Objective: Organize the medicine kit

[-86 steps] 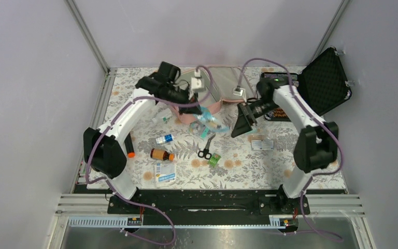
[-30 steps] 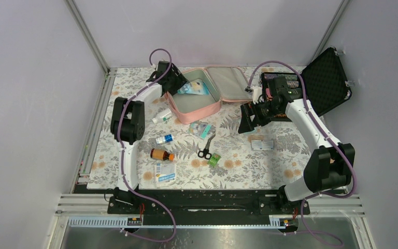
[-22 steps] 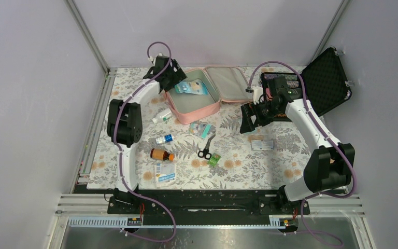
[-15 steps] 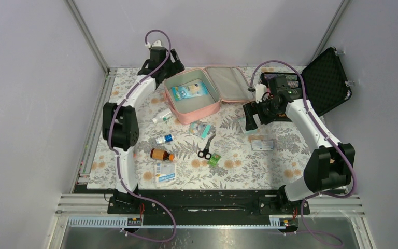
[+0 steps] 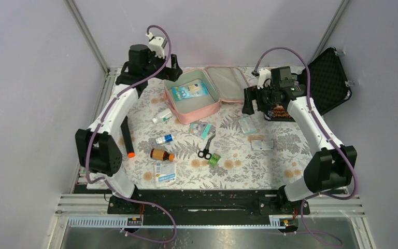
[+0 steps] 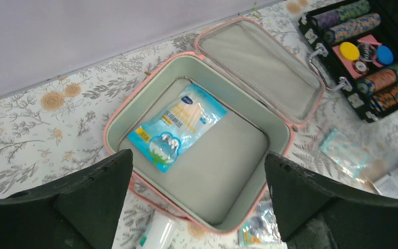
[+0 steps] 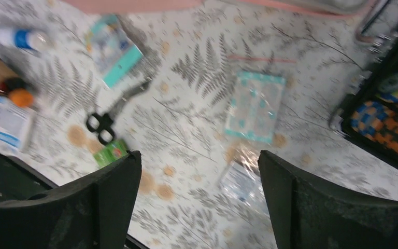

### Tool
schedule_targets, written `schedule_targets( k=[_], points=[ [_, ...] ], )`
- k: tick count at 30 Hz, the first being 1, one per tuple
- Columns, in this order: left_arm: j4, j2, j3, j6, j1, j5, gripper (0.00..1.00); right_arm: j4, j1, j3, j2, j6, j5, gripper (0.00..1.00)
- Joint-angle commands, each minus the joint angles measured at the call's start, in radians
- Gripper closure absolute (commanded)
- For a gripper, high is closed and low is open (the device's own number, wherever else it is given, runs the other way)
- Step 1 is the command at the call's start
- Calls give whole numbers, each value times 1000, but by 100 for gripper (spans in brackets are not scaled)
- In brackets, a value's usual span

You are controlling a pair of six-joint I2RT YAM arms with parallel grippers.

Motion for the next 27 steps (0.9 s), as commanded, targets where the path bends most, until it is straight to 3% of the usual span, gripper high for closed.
schedule_targets(
  k=[1,4,7,12,18,21,27],
  points=[
    [-129,-126,7,29,29,90,2,219,7,-41,54,324,-188,12],
    [-86,-180,-145,-195,44,53,1,451,13,-218,43,503,-218,12],
    [-11,-206,-305,-310,67,92,1,561,17,-313,27,542,-120,13],
    [5,-203,-371,-193,70,322,3,414,21,-250,64,392,71,19],
    [-54,-143,-373,-166,44,527,9,235,22,-238,119,-8,152,27],
    [27,-162,-444,-176,20,515,9,188,20,-245,145,-35,141,32],
    [48,-148,-453,-196,-6,552,9,140,19,-158,274,69,124,34]
  ],
)
